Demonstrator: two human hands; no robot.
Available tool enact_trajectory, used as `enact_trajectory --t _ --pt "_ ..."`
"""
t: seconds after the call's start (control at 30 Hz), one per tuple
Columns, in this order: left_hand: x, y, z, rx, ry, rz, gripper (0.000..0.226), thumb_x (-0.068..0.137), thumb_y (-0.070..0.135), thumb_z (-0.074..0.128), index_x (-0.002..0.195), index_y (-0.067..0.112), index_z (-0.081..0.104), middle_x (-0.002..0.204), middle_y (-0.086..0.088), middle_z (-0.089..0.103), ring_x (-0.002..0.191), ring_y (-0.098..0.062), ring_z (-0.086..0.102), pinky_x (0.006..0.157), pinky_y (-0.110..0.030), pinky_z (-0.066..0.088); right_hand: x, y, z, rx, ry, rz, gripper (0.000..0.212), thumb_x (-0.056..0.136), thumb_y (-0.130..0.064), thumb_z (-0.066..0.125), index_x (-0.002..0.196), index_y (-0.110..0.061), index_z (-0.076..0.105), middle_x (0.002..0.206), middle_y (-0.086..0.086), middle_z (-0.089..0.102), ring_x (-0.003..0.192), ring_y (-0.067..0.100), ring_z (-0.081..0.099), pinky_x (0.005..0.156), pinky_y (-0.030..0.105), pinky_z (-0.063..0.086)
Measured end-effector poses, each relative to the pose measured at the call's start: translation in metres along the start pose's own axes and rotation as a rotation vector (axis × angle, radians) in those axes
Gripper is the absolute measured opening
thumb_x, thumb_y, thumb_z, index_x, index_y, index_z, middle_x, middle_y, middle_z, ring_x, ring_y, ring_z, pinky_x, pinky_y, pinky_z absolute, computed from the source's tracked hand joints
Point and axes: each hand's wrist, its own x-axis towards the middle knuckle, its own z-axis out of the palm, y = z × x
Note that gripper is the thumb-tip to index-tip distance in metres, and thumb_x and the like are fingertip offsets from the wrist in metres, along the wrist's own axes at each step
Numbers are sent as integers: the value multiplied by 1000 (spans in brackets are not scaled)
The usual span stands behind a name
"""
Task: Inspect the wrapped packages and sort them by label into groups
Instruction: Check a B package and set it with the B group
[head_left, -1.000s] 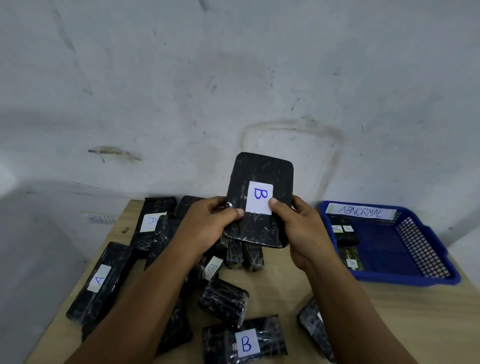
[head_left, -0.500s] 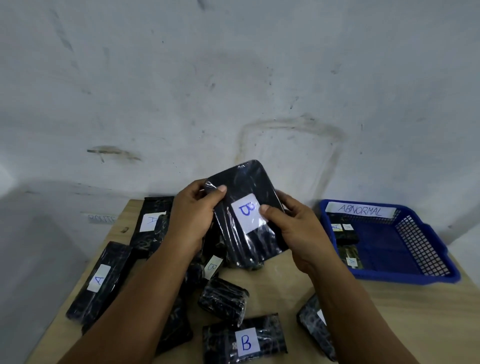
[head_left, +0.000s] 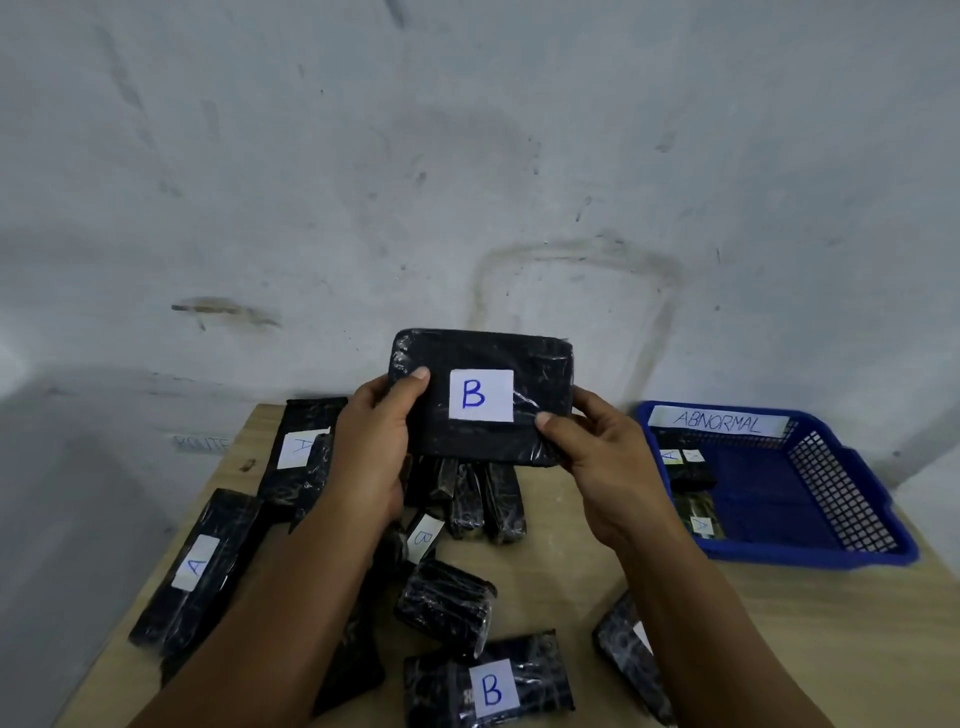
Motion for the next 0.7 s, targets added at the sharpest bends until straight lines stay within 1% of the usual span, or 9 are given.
enact_trajectory --t 0.07,0.13,0.27,0.37,0.43,0.5,0.57,0.63,0.7 --pt "4 1 -4 56 -27 11 15 93 23 73 106 17 75 94 -3 81 88 -22 78 68 -32 58 -1 -2 -1 -23 -25 17 33 99 2 63 129 -10 68 102 9 81 90 19 78 76 25 62" --pt "5 1 -7 76 -43 20 8 93 19 72 100 18 77 93 -5 81 86 -23 78 76 -37 58 -1 -5 0 -21 -28 24 30 99 -1 64 125 -14 69 96 4 81 83 14 78 69 23 60" --pt "-3 -3 -9 140 -113 82 14 94 13 70 105 19 76 95 -2 81 89 -21 78 72 -31 59 4 -8 3 -3 36 -32 17 98 -10 70 115 -11 73 93 4 81 82 16 78 65 23 60" --pt "-6 -3 -12 187 -156 112 18 94 14 70 107 24 76 99 -1 80 94 -21 77 81 -37 60 8 -8 0 -53 62 -58 19 96 -8 71 115 -10 73 97 6 81 85 18 78 68 24 61" --pt "-4 3 -15 227 -192 123 21 92 23 74 111 30 75 106 2 79 99 -16 75 87 -35 58 10 -6 -3 -100 39 -72 25 94 -5 73 116 -17 72 104 6 78 92 19 77 73 26 62" --pt "-2 9 -17 344 -202 163 32 88 40 76 119 36 72 116 11 74 107 -2 68 89 -22 50 11 -3 -4 -179 12 -102 31 92 -4 75 114 -25 72 110 5 76 98 20 76 79 31 64" --pt "3 11 -20 420 -193 214 43 80 53 77 121 41 70 122 14 70 113 0 63 94 -23 49 12 -1 -4 -224 7 -131 34 92 -6 76 116 -29 72 113 3 75 105 20 74 87 34 63" --pt "2 12 -22 412 -191 255 44 74 58 81 115 47 70 126 9 70 122 -11 63 105 -40 52 10 -3 -1 -218 10 -130 38 91 -19 80 125 -32 70 119 -2 74 111 16 71 93 33 61" --pt "3 11 -24 411 -199 282 38 78 50 81 114 50 68 131 5 68 129 -18 60 108 -49 50 8 -5 2 -242 4 -52 60 81 -55 82 136 -41 63 132 -9 68 123 12 64 104 39 52"
